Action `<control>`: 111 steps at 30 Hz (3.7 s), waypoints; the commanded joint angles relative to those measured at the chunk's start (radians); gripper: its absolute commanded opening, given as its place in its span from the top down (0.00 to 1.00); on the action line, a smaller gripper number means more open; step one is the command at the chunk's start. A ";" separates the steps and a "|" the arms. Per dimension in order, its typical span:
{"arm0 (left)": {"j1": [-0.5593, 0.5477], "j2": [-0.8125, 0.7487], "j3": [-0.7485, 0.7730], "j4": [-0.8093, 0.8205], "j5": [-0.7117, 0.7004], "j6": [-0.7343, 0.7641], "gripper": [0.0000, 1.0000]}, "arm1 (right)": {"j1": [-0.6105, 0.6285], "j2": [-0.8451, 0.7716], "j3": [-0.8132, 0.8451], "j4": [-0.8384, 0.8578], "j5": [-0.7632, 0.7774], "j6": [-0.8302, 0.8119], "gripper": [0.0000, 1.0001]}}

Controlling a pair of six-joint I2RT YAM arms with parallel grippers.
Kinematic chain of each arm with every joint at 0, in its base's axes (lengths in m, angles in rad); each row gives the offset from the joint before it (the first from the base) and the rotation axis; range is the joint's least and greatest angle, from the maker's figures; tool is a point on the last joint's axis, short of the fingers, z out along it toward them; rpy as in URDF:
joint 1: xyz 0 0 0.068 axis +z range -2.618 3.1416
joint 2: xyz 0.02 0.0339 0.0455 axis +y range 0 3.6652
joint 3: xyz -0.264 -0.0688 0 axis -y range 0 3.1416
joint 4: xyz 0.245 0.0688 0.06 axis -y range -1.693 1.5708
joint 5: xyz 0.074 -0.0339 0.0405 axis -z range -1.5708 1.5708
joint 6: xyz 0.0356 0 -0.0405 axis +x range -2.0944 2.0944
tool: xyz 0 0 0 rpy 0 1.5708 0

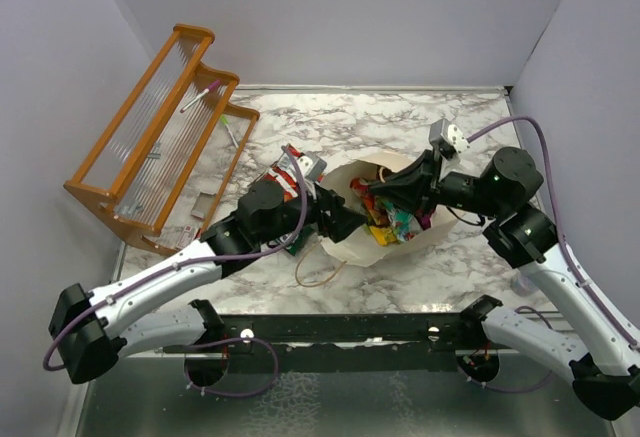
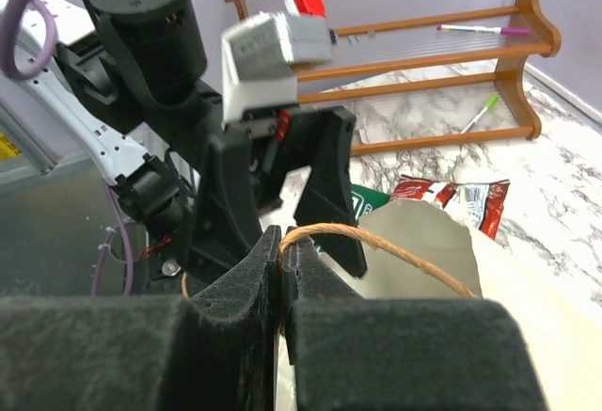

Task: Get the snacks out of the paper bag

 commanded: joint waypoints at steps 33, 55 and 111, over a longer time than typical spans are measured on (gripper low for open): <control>-0.194 0.748 0.278 0.217 -0.346 0.080 0.57 | 0.003 -0.066 0.008 0.031 0.026 0.024 0.98; -0.194 0.075 0.283 -0.136 -0.341 0.226 1.00 | 0.003 -0.268 -0.172 0.055 0.468 0.042 0.98; 0.290 0.282 0.300 -0.580 -0.504 0.061 0.15 | 0.003 -0.340 -0.119 -0.107 0.075 -0.159 0.98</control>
